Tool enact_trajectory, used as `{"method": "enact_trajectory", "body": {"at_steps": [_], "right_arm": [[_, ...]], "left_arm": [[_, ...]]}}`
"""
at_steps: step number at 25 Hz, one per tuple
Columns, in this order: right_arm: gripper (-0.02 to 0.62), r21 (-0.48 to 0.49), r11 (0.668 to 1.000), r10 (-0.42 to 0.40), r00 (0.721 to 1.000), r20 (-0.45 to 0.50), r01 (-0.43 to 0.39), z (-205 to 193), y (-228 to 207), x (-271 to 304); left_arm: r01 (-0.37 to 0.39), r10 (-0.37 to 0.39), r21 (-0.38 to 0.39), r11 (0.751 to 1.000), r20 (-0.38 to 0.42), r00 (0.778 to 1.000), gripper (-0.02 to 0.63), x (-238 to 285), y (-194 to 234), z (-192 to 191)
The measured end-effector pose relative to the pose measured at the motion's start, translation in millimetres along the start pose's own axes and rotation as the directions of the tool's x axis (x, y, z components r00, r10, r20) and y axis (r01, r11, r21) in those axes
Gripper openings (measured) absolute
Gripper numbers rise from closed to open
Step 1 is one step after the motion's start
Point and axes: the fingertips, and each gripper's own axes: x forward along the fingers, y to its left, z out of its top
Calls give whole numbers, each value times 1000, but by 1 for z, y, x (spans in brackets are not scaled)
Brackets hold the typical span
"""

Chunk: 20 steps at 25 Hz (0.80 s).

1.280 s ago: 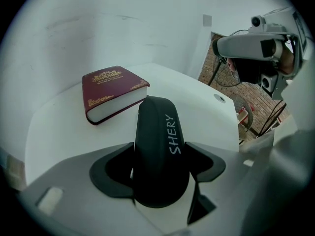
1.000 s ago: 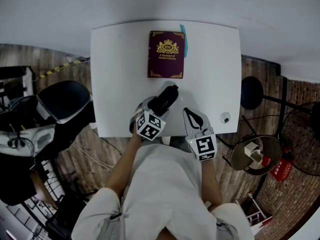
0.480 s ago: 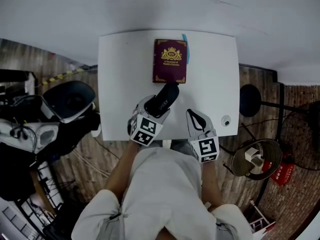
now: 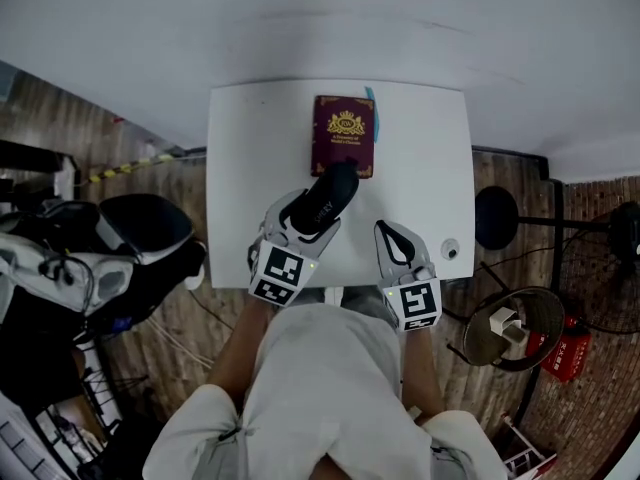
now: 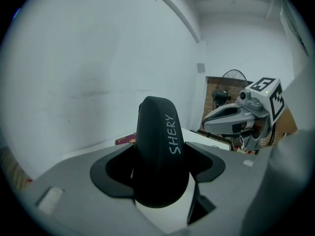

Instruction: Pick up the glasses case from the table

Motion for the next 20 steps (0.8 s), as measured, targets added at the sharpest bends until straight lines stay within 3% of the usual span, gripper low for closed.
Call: {"method": "enact_trajectory", "body": {"at_steps": [12,20], "right_arm": [[5,-34,999,-19,994,108,22,47,2,-23],[3,-66,998,7,991,131,1,60,12,-23]], "left_arm": [[-51,53,-17,999,189,981,339,-52,4,50],[-74,82,-42,996,228,970,339,-74,8,51]]}}
